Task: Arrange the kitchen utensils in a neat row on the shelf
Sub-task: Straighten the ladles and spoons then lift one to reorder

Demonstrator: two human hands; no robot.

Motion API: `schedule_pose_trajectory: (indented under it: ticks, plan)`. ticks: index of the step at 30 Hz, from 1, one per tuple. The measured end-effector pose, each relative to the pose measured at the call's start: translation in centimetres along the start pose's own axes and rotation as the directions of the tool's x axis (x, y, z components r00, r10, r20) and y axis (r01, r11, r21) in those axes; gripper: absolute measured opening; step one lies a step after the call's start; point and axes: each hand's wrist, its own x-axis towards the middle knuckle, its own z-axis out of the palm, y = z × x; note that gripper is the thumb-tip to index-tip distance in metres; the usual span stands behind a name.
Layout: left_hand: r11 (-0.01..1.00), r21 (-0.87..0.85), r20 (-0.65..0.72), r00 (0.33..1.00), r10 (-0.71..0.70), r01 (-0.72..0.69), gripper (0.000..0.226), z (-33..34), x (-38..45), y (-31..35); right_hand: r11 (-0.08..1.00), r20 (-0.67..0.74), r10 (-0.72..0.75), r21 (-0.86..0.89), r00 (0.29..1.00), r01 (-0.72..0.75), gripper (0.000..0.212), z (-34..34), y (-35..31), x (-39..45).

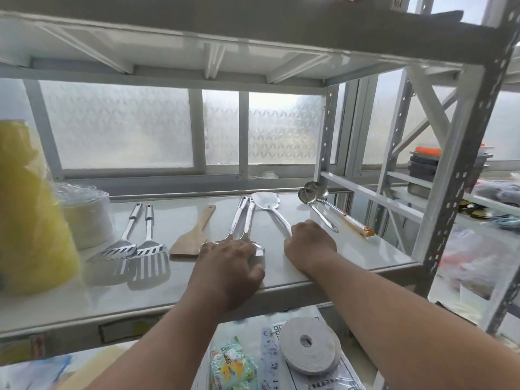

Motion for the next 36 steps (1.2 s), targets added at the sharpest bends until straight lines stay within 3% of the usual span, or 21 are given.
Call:
schedule_pose_trajectory:
  ticks: [10,20,36]
  plan:
    - [0.999,-0.028,-0.022,0.999,-0.025,0.024,0.050,0.2,0.1,0.0,0.991,0.001,0.056,-0.125,0.998,-0.055,0.040,0.8,0.0,4.5]
    - [0.998,-0.055,-0.025,0.999,-0.044,0.042,0.048,-0.1,-0.1,0.2,0.993,-0.134,0.113,0.057,0.985,-0.106,0.037,1.3,0.7,3.9]
    - [0.997,-0.059,-0.027,0.998,-0.058,0.056,0.047,-0.1,0.0,0.2,0.983,-0.152,0.181,0.066,0.972,-0.173,0.037,1.6,1.0,4.2]
